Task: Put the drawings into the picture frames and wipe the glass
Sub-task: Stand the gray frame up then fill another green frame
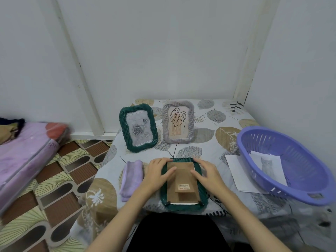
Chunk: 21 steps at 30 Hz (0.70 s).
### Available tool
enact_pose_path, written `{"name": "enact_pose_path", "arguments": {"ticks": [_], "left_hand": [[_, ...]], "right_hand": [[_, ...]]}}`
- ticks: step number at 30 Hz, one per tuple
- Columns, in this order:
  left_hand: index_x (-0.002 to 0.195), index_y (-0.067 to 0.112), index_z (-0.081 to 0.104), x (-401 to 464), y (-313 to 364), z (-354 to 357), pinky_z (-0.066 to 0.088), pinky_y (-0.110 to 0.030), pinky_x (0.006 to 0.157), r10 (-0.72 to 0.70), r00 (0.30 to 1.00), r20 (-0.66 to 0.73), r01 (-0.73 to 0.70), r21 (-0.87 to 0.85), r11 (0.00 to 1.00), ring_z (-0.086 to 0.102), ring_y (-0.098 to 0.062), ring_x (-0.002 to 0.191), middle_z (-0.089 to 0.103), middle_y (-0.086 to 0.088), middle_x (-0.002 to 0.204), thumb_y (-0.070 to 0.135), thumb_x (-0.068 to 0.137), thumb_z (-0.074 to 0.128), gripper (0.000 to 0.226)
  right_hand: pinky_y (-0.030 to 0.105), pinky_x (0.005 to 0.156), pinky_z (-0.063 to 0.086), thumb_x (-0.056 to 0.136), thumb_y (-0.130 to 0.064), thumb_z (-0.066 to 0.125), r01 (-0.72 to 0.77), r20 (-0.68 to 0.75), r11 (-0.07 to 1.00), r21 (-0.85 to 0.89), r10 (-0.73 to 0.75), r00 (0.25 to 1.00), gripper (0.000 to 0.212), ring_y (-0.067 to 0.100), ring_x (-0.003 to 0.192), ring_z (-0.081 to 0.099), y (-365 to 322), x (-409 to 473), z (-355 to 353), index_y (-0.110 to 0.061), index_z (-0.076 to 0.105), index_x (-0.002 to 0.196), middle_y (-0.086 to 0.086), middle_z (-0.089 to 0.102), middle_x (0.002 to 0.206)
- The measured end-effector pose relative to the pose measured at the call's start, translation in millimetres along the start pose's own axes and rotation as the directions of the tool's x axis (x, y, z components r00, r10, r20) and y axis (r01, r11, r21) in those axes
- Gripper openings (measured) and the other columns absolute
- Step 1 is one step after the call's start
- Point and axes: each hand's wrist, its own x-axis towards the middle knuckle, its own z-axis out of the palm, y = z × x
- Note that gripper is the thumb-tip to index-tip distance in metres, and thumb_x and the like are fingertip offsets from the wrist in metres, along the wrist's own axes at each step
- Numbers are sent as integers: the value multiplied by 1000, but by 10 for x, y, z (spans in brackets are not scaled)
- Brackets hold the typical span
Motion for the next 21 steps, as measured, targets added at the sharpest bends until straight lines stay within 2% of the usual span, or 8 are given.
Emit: {"name": "enact_pose_path", "arguments": {"ticks": [3, 6, 8, 10, 12, 15, 18, 21], "left_hand": [[118, 39, 53, -228, 73, -45, 28, -38, 108, 43, 995, 91, -44, 5, 999, 36, -9, 125, 49, 17, 128, 80, 63, 37, 70], [127, 34, 46, -396, 127, -69, 25, -31, 105, 54, 985, 167, -75, 123, 990, 29, -7, 130, 40, 17, 137, 76, 65, 47, 75], [128, 28, 46, -477, 153, -73, 23, -23, 99, 55, 987, 152, -72, 108, 992, 31, -7, 130, 42, 14, 138, 65, 75, 55, 66], [125, 27, 49, -557, 155, -89, 24, -22, 102, 72, 988, 139, -83, 77, 994, 32, -7, 130, 44, 13, 136, 74, 68, 48, 74], [121, 29, 51, -644, 147, -131, 23, -24, 104, 98, 980, 171, -111, 68, 991, 29, -5, 132, 43, 16, 136, 80, 56, 45, 83], [115, 25, 57, -731, 111, -193, 30, -23, 103, 153, 962, 225, -173, 73, 982, 39, -6, 126, 47, 11, 135, 76, 49, 57, 83], [102, 13, 63, -775, 102, -189, 37, -21, 97, 155, 974, 164, -159, 9, 987, 52, -12, 115, 57, 1, 123, 54, 58, 76, 61], [95, 4, 65, -838, 104, -143, 35, -12, 92, 120, 987, 109, -115, -54, 992, 54, -14, 111, 61, -6, 115, 32, 68, 79, 41]], "right_hand": [[33, 108, 25, 75, -54, 65, 10, 62, 1000, 0, -10, 998, 58, 18, 132, 31, -44, -293, -72, -28, 53, 126, 1, 44, 137], [31, 108, 25, 43, -91, 46, 22, 113, 996, -86, -12, 994, 103, 19, 131, 31, -68, -502, -88, -28, 55, 124, 3, 41, 138], [32, 109, 24, 33, -97, 36, 7, 111, 992, -124, 7, 994, 116, 19, 131, 31, -65, -575, -96, -29, 55, 125, 3, 41, 139], [33, 110, 24, 28, -98, 36, 26, 141, 986, -167, -2, 990, 119, 18, 132, 29, -101, -646, -149, -31, 54, 125, 1, 39, 141], [33, 111, 22, 31, -89, 50, 65, 225, 958, -279, -1, 974, 107, 16, 133, 27, -137, -711, -197, -34, 54, 123, -2, 36, 143], [31, 108, 22, 61, -57, 74, 99, 242, 925, -366, -8, 970, 59, 15, 132, 30, -136, -763, -187, -36, 59, 114, -6, 36, 143], [30, 105, 24, 71, -41, 74, 90, 172, 932, -352, -30, 985, 40, 15, 131, 34, -137, -762, -131, -32, 63, 108, -6, 42, 140], [29, 101, 26, 74, -38, 72, 75, 128, 936, -343, -32, 991, 34, 14, 129, 36, -143, -752, -101, -31, 64, 107, -7, 45, 139]]}}
